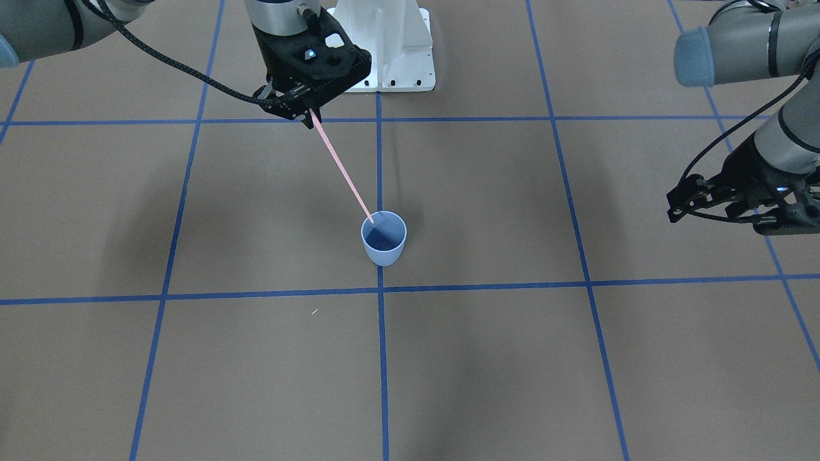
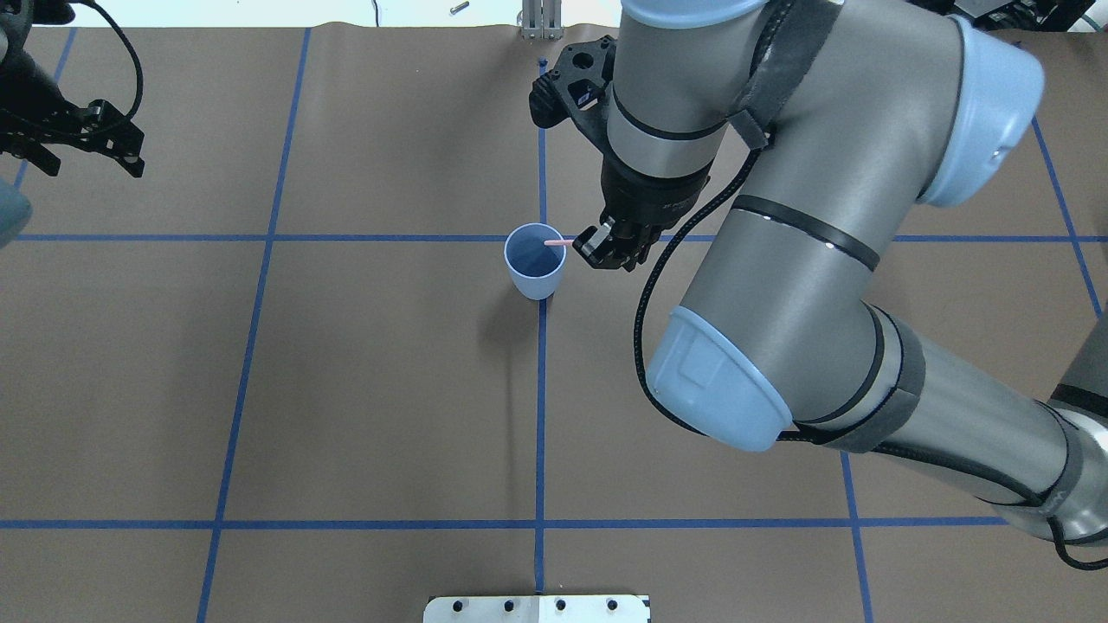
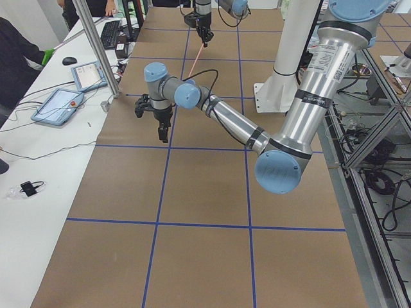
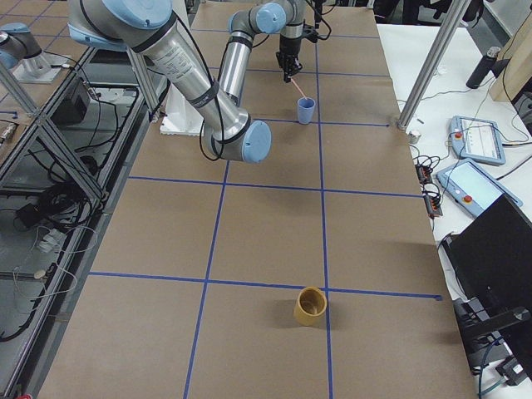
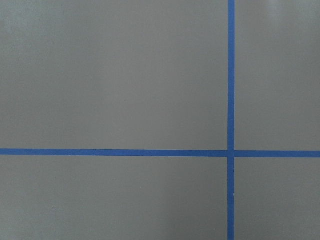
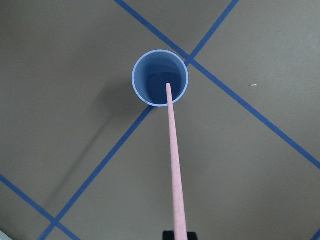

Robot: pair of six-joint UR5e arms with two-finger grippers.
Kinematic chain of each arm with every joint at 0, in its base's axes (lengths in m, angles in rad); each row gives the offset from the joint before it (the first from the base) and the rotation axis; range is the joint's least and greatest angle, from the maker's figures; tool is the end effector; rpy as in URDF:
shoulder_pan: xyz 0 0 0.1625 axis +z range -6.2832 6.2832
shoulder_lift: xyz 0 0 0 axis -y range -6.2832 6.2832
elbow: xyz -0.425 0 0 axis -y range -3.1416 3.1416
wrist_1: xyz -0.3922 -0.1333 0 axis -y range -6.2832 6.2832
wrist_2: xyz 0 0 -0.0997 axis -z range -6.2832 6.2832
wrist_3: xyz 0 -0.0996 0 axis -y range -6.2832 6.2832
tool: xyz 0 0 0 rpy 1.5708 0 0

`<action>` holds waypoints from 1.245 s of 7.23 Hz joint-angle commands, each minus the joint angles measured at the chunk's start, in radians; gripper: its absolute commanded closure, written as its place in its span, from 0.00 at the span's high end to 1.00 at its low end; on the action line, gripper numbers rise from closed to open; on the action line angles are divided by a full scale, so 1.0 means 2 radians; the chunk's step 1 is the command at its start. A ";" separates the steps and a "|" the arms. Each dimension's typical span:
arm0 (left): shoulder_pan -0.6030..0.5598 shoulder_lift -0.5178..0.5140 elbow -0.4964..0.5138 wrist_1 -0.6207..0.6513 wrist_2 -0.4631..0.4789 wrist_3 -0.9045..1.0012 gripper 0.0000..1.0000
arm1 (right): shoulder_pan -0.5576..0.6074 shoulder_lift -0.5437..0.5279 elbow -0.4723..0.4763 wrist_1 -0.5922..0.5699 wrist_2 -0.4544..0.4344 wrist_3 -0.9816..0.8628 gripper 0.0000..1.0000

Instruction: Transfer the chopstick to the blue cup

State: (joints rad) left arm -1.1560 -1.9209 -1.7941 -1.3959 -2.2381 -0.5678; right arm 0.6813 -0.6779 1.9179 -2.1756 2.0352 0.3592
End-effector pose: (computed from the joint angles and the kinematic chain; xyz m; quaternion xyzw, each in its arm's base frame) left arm 0.1752 -0.5757 0.3824 0.0135 0.3713 -0.0061 0.9284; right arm -0.4036 -0.4414 0.0706 0.1188 -0.3550 -0.3116 0.8734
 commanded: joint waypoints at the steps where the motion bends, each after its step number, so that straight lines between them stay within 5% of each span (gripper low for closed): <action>1: -0.001 0.000 0.003 0.000 0.000 0.000 0.98 | -0.012 0.001 -0.028 0.025 -0.008 0.008 0.00; 6: -0.002 0.000 0.007 0.000 0.000 0.000 0.98 | -0.030 0.001 -0.082 0.079 -0.009 0.022 0.00; 7: -0.002 0.000 0.007 0.000 0.000 0.000 0.98 | -0.030 0.001 -0.084 0.080 -0.009 0.024 0.32; 8: -0.002 -0.001 0.007 0.000 0.000 0.000 0.98 | -0.029 0.001 -0.088 0.090 -0.009 0.024 0.86; 9: -0.002 -0.001 0.006 0.000 0.000 0.000 0.98 | -0.029 0.001 -0.094 0.098 -0.009 0.032 0.99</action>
State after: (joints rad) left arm -1.1597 -1.9214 -1.7815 -1.3959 -2.2381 -0.5676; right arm 0.6223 -0.6758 1.7428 -1.9995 2.0172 0.4110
